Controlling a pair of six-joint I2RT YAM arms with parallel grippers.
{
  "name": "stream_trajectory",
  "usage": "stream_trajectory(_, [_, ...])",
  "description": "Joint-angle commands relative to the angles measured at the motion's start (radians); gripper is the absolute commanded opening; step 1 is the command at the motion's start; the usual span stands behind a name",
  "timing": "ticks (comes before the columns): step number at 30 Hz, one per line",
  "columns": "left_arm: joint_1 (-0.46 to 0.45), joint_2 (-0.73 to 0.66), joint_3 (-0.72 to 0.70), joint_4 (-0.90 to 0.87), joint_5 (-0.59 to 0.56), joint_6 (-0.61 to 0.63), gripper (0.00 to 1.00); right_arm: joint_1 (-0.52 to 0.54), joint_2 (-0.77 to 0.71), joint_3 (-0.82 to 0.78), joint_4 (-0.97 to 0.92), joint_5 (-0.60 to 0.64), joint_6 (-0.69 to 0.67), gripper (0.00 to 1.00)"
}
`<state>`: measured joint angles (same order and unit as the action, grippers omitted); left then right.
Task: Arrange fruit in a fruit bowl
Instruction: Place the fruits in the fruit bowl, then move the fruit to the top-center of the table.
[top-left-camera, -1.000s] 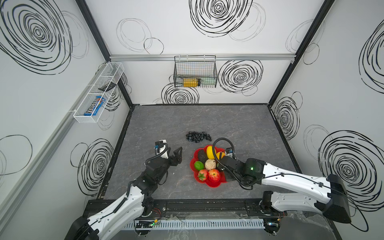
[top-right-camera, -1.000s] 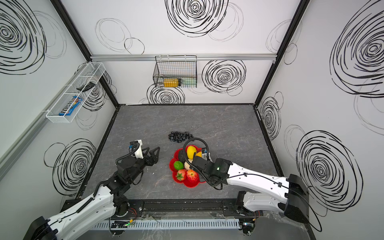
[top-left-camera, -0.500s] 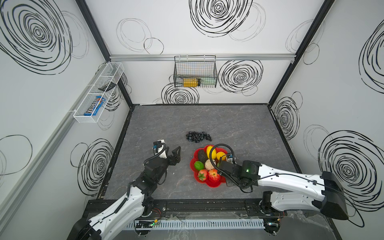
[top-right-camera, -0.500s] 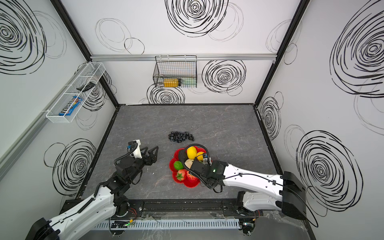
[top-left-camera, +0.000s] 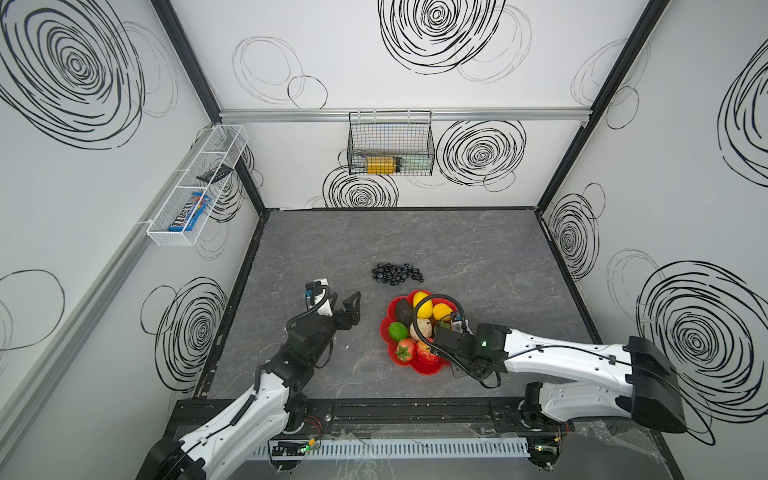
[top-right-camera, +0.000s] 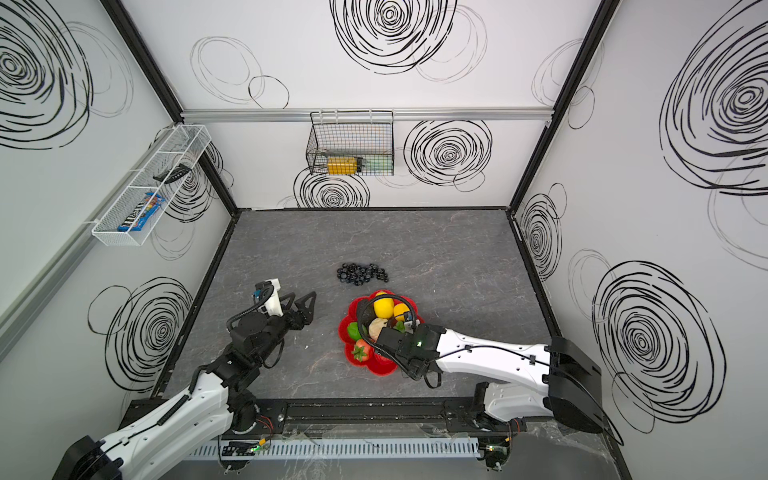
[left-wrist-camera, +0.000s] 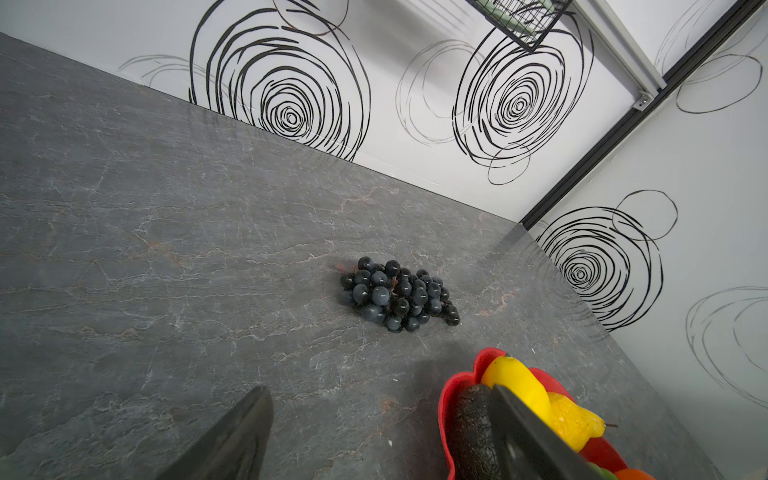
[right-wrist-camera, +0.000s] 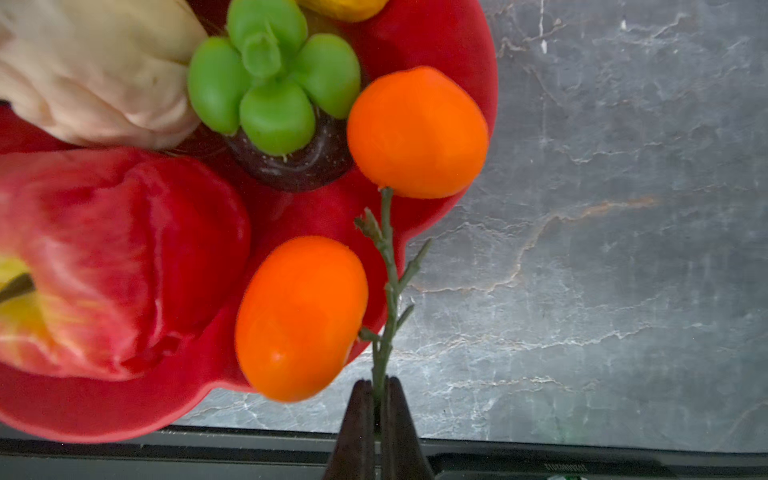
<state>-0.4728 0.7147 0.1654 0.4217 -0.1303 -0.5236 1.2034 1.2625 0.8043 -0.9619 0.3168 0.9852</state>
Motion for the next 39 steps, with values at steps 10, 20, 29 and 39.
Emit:
stream_trajectory(10, [0.024,0.017,-0.015,0.062,0.027,-0.013,0.86,0.040,0.061,0.025,0.004,0.012,-0.015,0.11])
stream_trajectory(20, [0.039,0.015,-0.017,0.061,0.040,-0.017,0.86,0.028,0.011,0.034,0.021,-0.003,-0.028,0.26])
stream_trajectory(29, [0.050,0.050,-0.002,0.060,0.057,-0.013,0.86,-0.055,-0.132,0.122,-0.019,0.054,-0.120,0.45])
stream_trajectory(39, [0.027,0.211,0.208,-0.086,0.066,-0.061,0.86,-0.327,-0.514,-0.056,0.495,0.041,-0.359,0.67])
